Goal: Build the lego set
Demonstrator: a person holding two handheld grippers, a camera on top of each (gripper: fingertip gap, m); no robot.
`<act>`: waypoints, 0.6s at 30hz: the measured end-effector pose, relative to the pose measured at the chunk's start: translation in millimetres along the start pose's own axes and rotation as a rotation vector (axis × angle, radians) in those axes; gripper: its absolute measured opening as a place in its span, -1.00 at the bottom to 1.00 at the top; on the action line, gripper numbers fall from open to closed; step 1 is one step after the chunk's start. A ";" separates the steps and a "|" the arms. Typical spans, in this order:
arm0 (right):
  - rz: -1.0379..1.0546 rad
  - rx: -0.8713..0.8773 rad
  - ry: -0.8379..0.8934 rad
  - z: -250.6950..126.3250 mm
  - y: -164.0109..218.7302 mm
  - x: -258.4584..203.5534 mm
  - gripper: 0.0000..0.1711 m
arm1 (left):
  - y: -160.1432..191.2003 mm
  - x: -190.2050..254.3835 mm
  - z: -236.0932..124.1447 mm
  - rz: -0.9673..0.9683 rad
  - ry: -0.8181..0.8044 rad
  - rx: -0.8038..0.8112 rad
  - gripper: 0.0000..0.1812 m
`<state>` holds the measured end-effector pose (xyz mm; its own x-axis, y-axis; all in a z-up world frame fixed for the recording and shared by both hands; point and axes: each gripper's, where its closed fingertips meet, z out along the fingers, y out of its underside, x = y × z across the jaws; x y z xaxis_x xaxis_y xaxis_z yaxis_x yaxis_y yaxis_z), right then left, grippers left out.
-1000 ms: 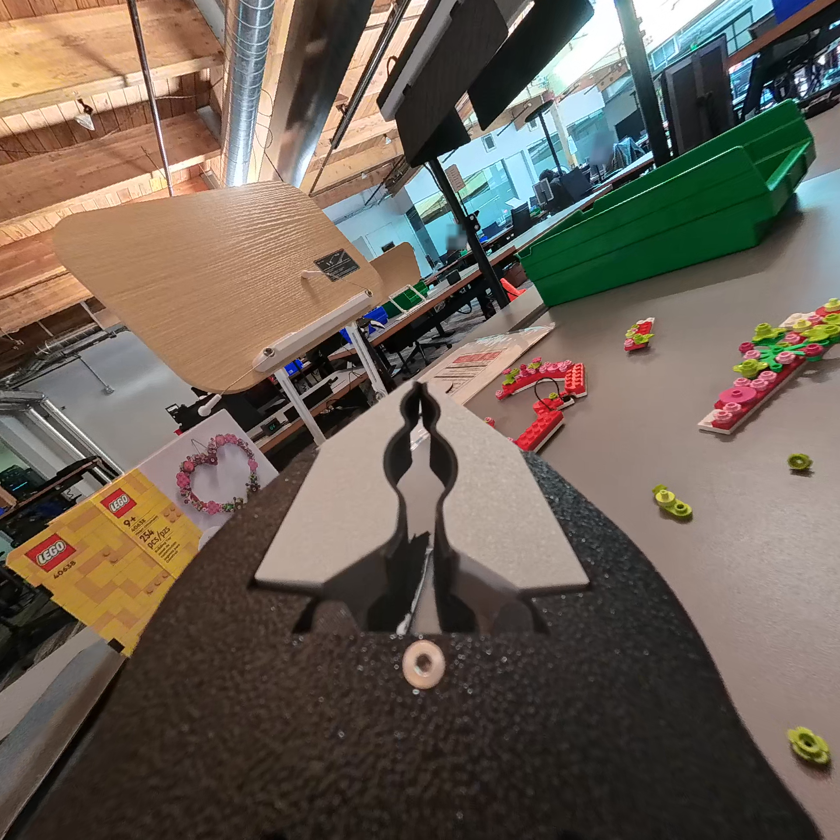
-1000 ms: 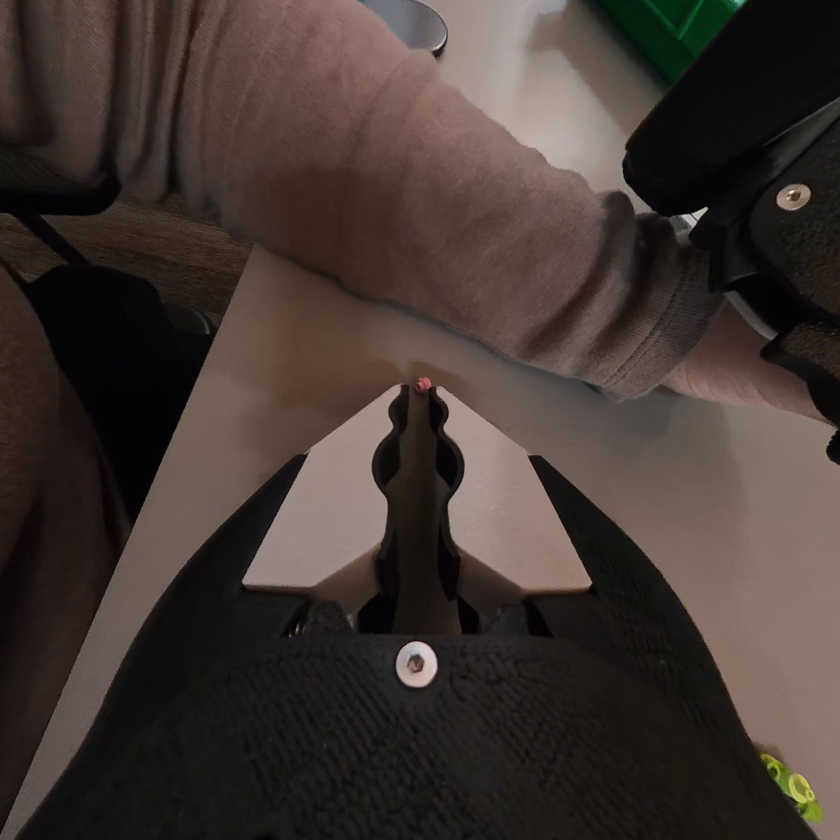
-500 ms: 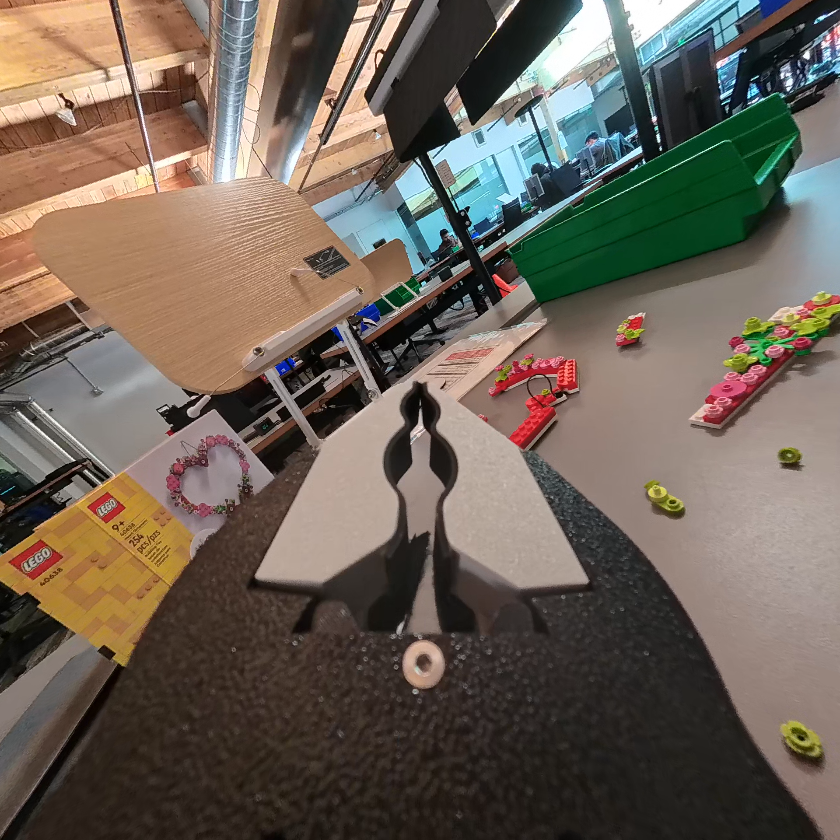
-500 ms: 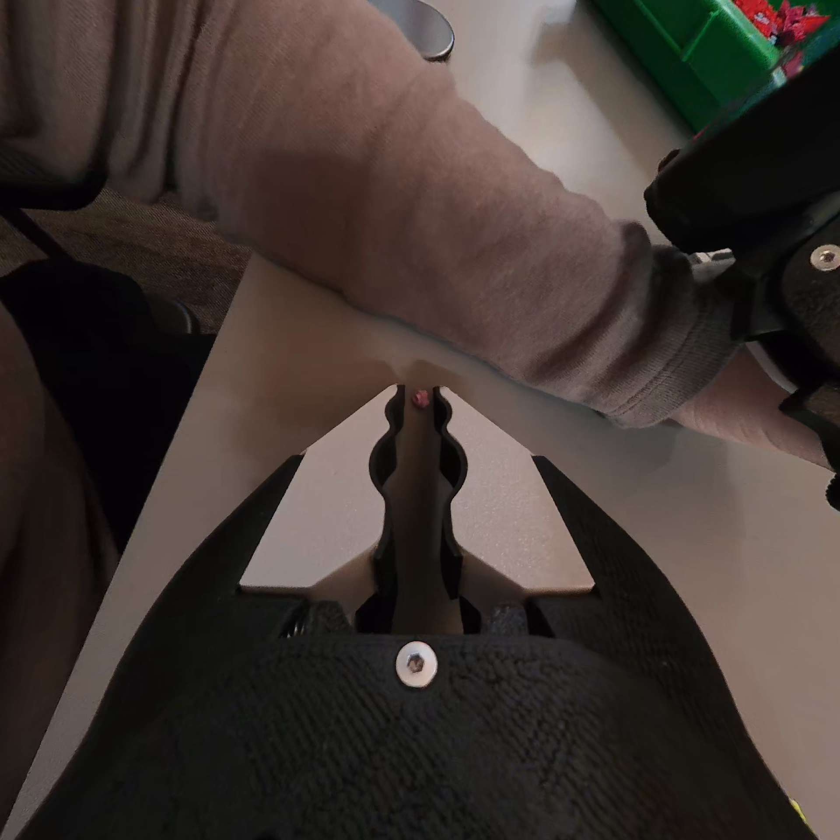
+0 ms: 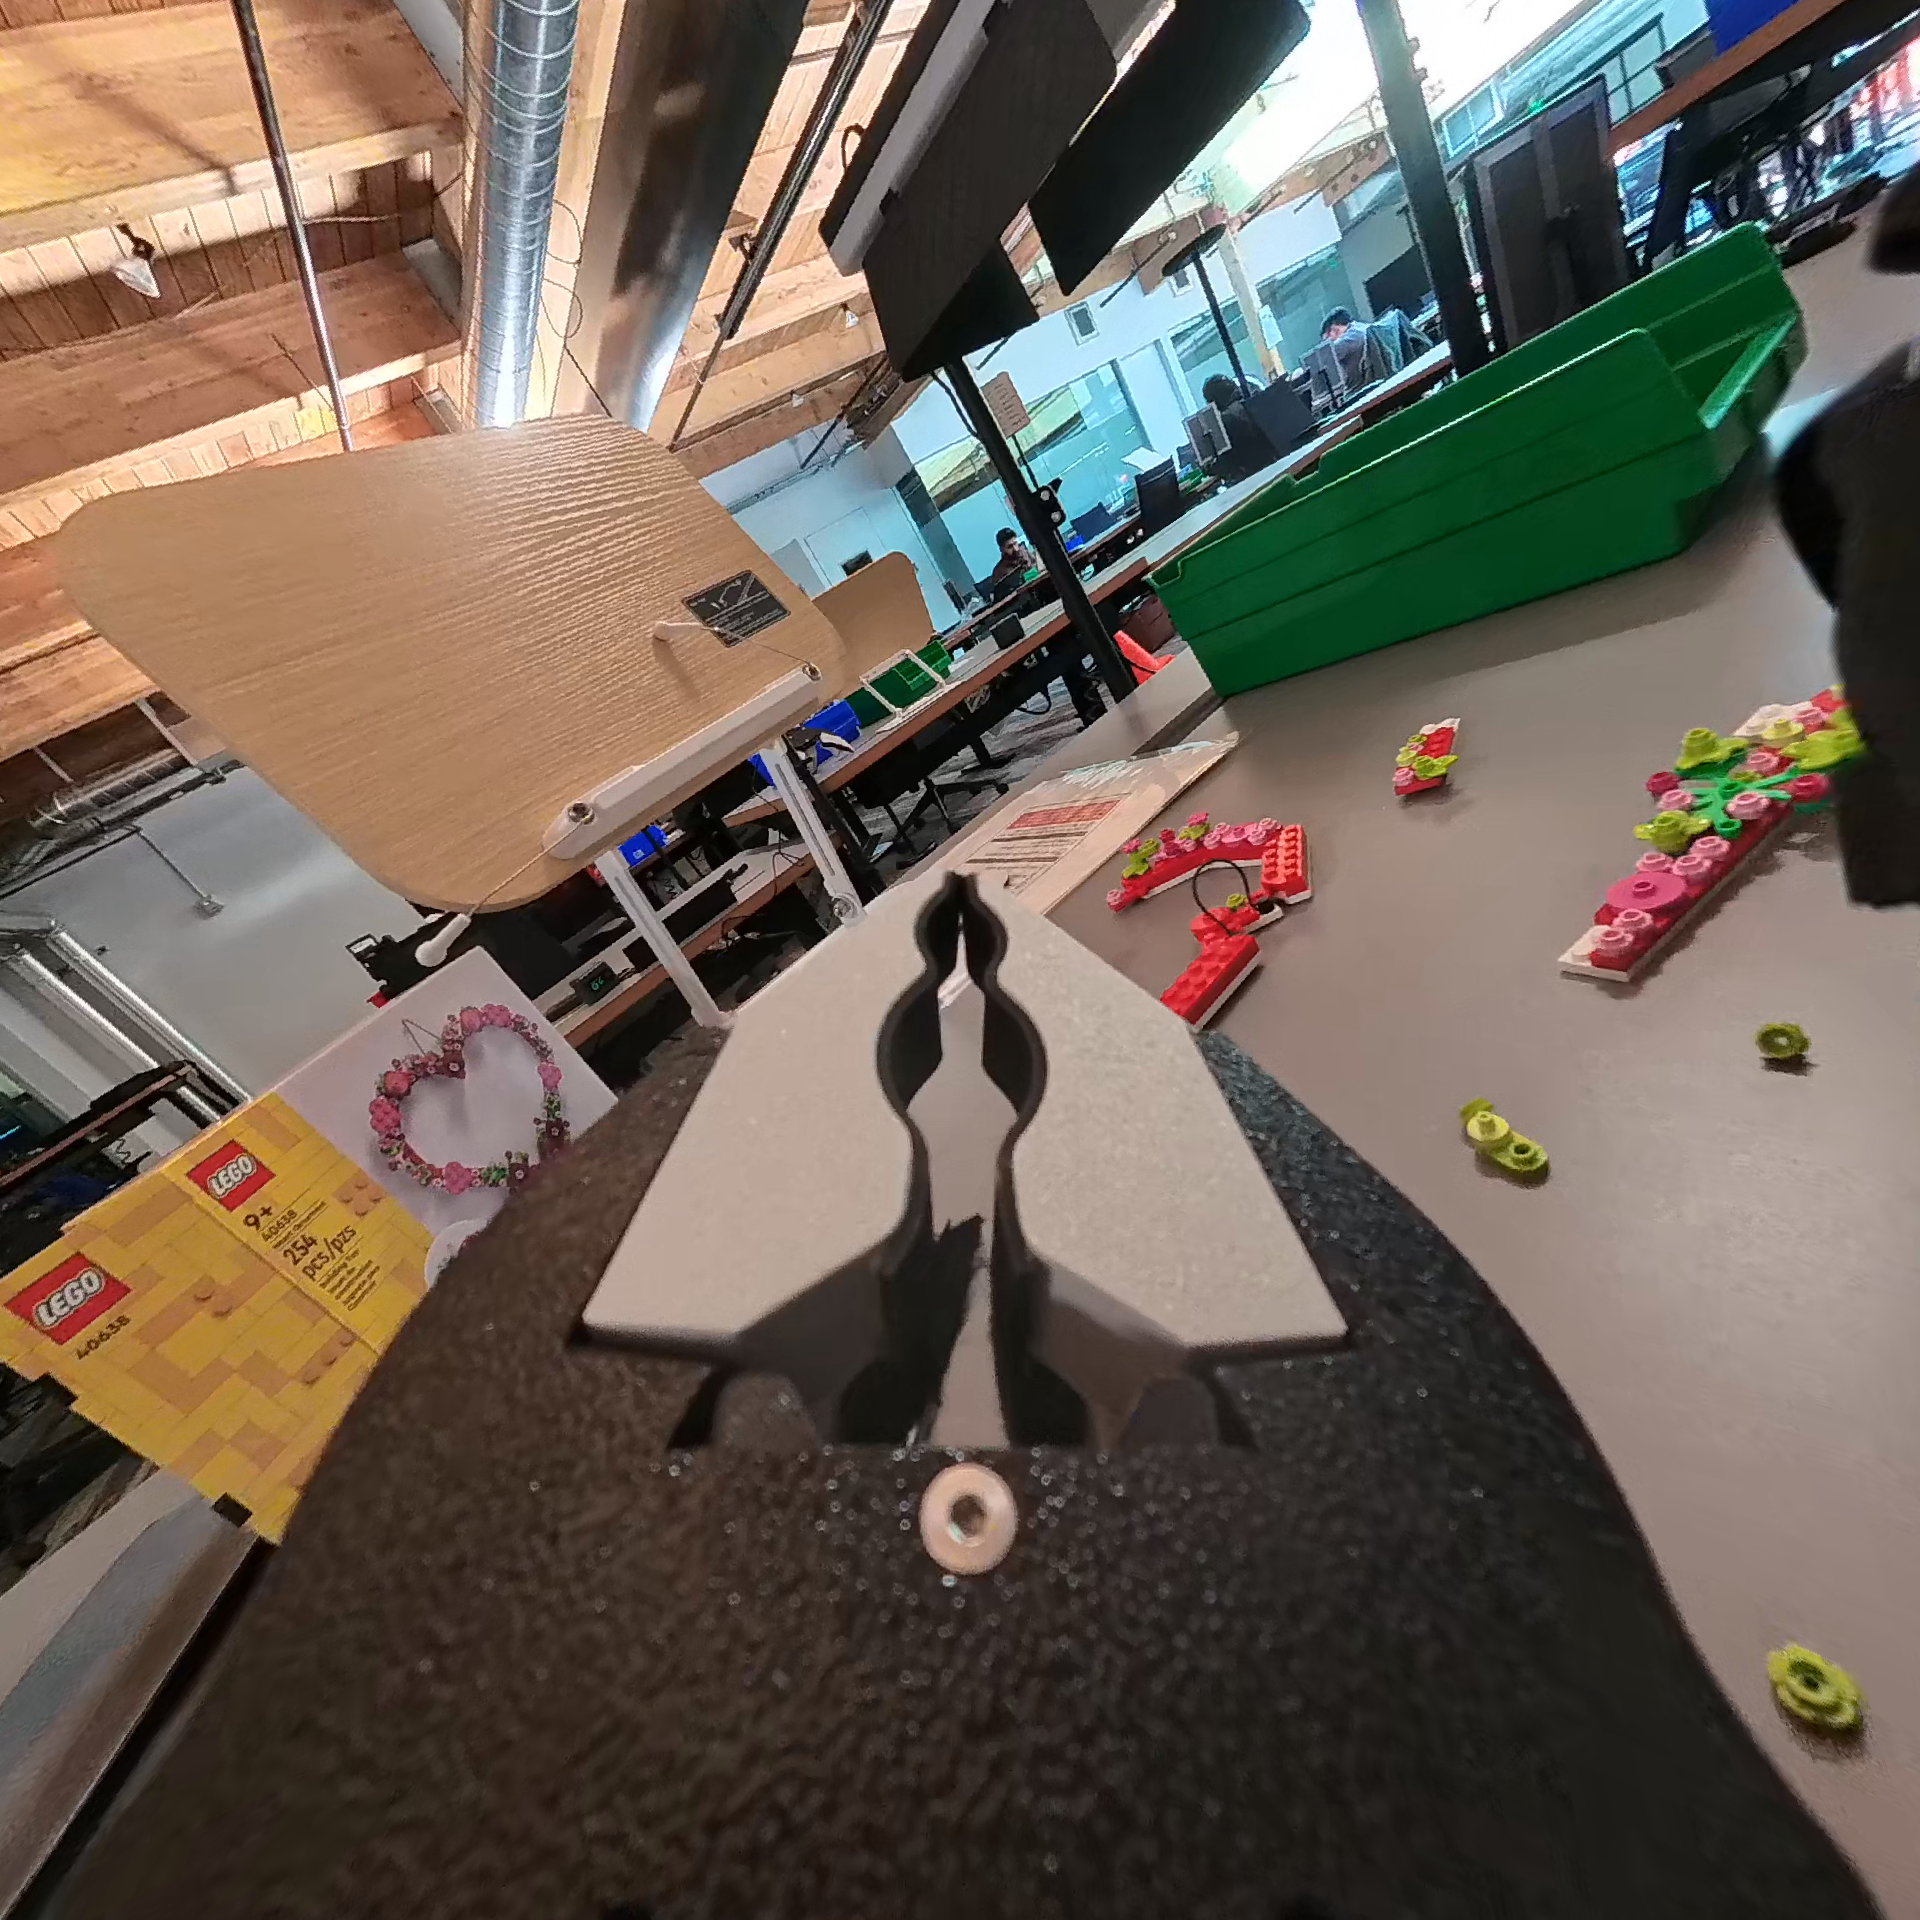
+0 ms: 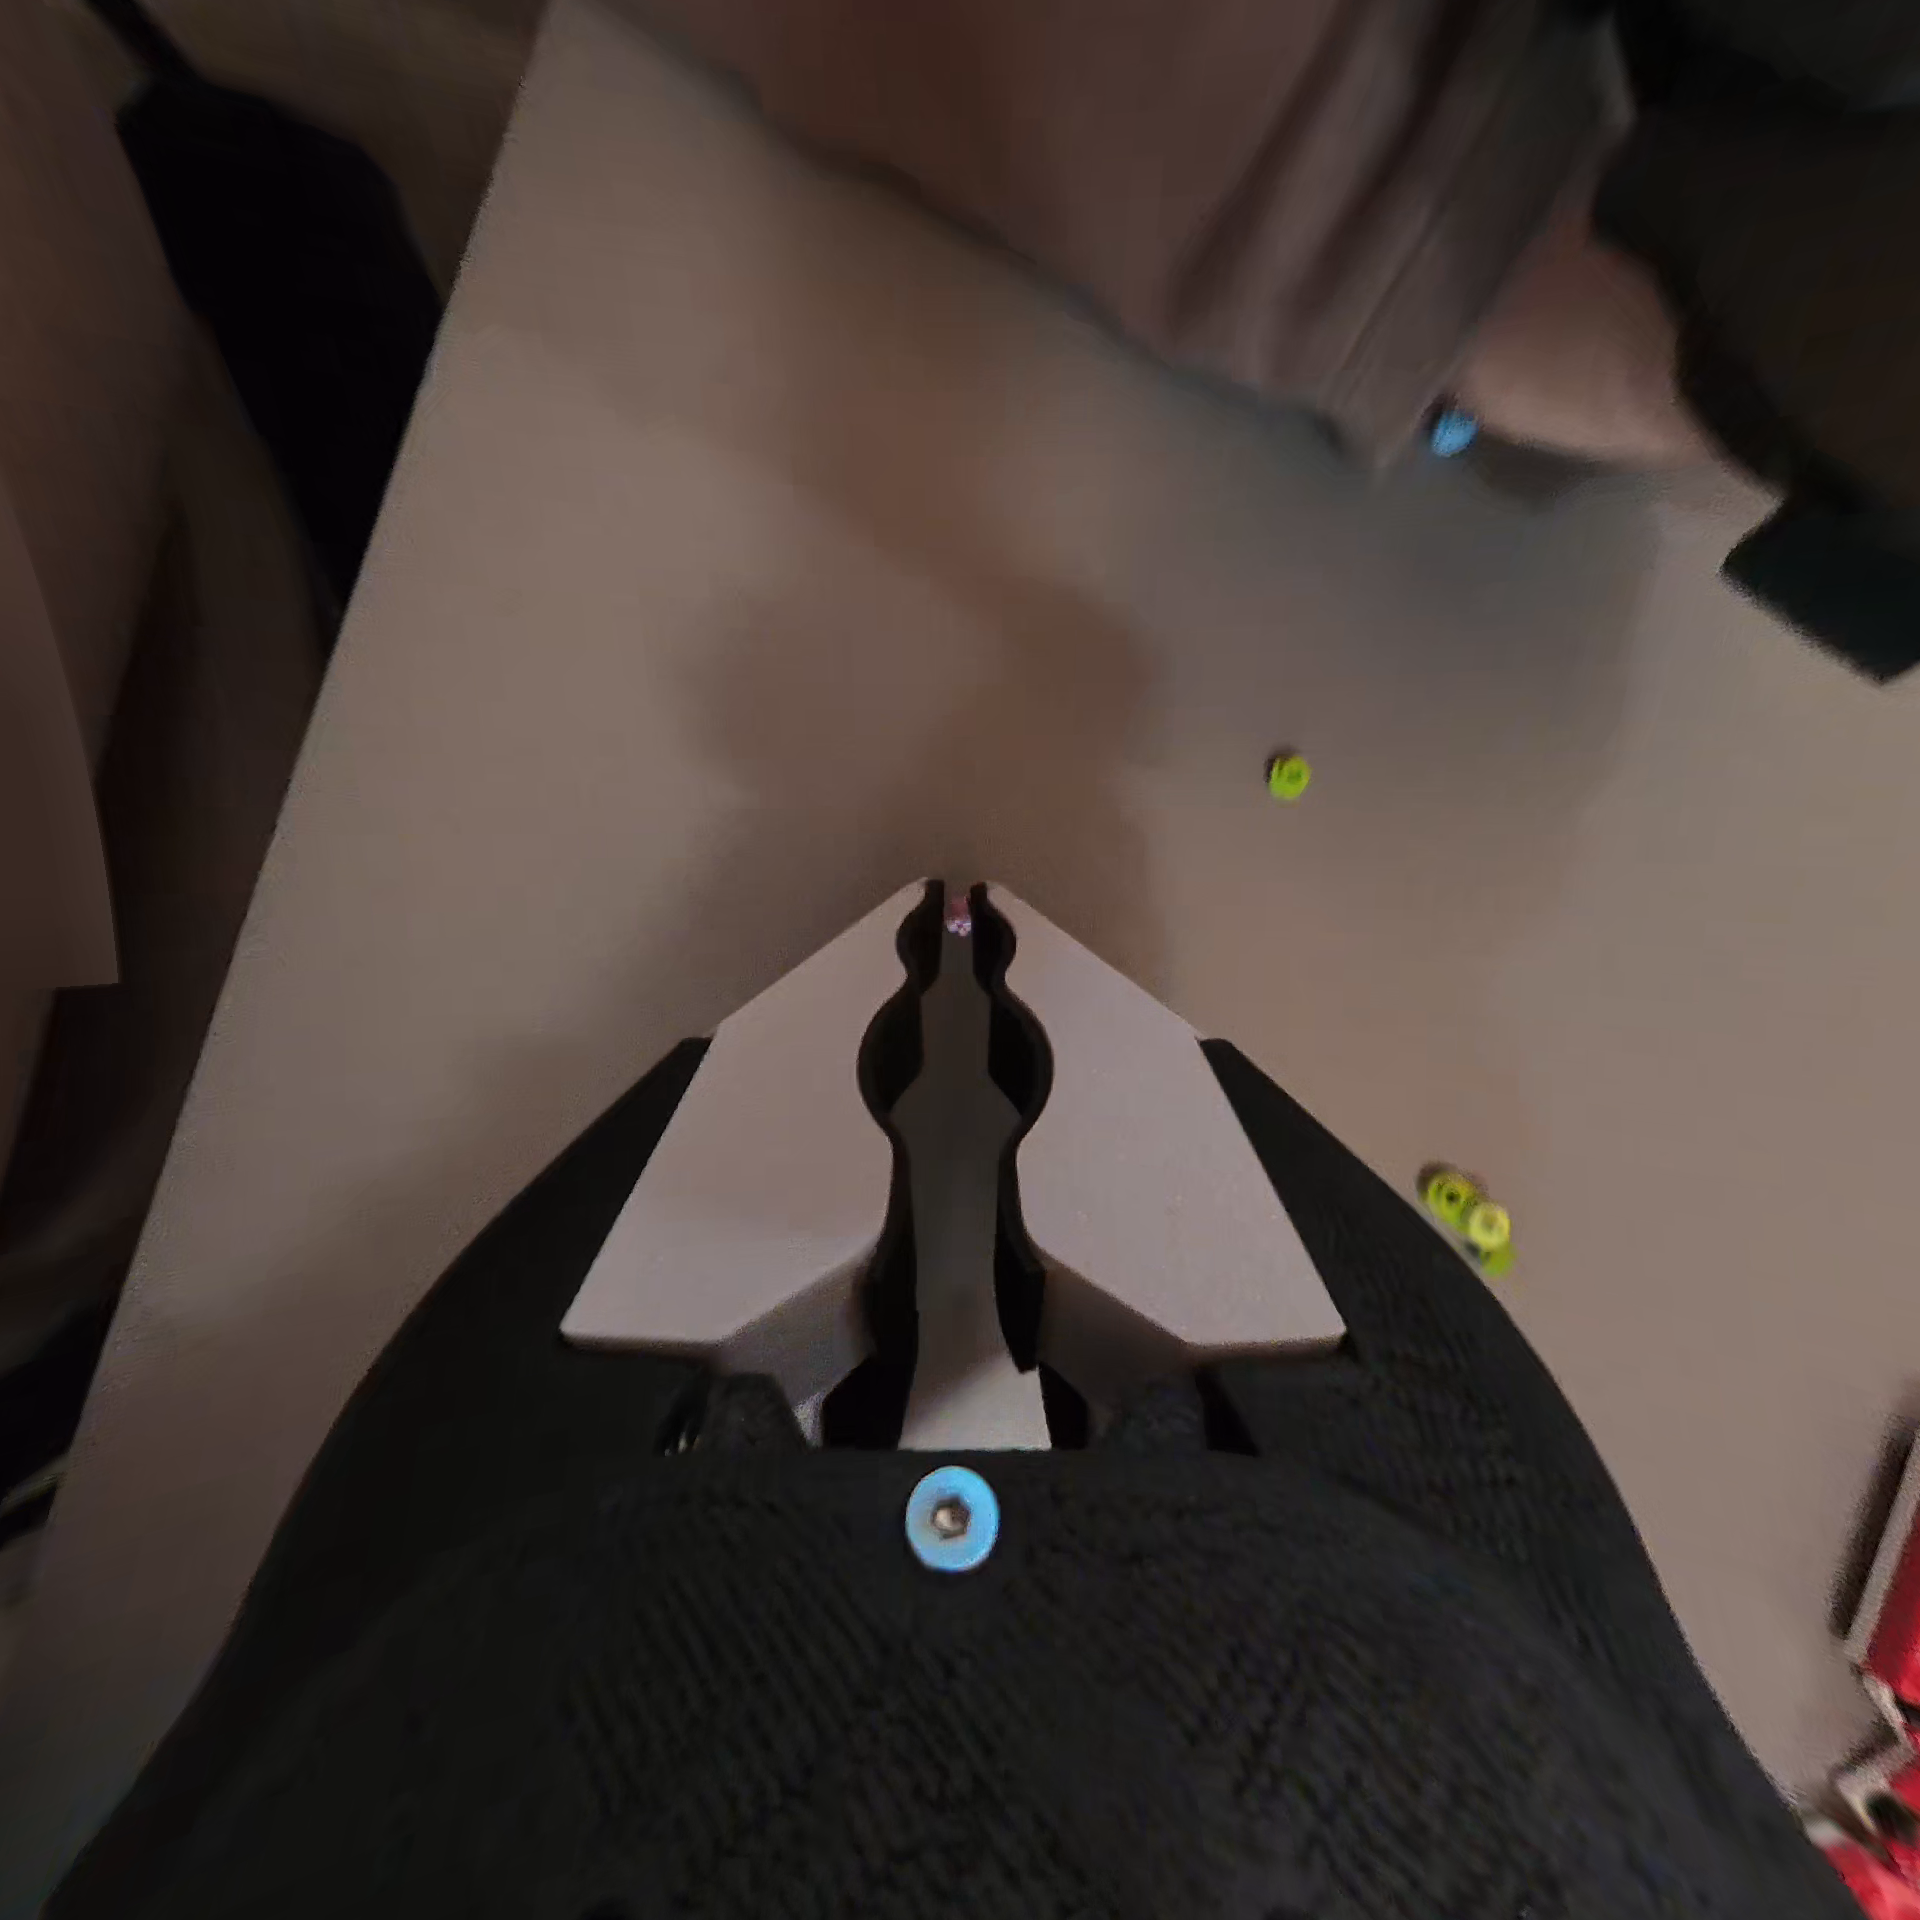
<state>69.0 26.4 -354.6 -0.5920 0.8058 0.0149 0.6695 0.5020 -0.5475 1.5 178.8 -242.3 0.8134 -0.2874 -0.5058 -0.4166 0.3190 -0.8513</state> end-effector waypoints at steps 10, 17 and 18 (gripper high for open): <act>0.019 -0.144 -0.113 -26.6 51.0 -7.4 -0.90 | -0.5 6.0 1.7 0.003 0.027 0.001 -1.00; 0.017 -0.049 0.041 -32.0 56.2 3.4 -0.76 | 0.1 7.0 2.1 -0.001 0.033 -0.001 -1.00; 0.017 -0.022 0.071 -34.0 56.4 4.3 -0.76 | 0.3 7.2 2.2 -0.002 0.034 -0.001 -1.00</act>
<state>119.5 68.8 -357.0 -0.5478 0.8340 0.0658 0.6890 0.4943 -0.5300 8.1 178.8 -245.9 0.7999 -0.3185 -0.5086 -0.4157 0.3172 -0.8524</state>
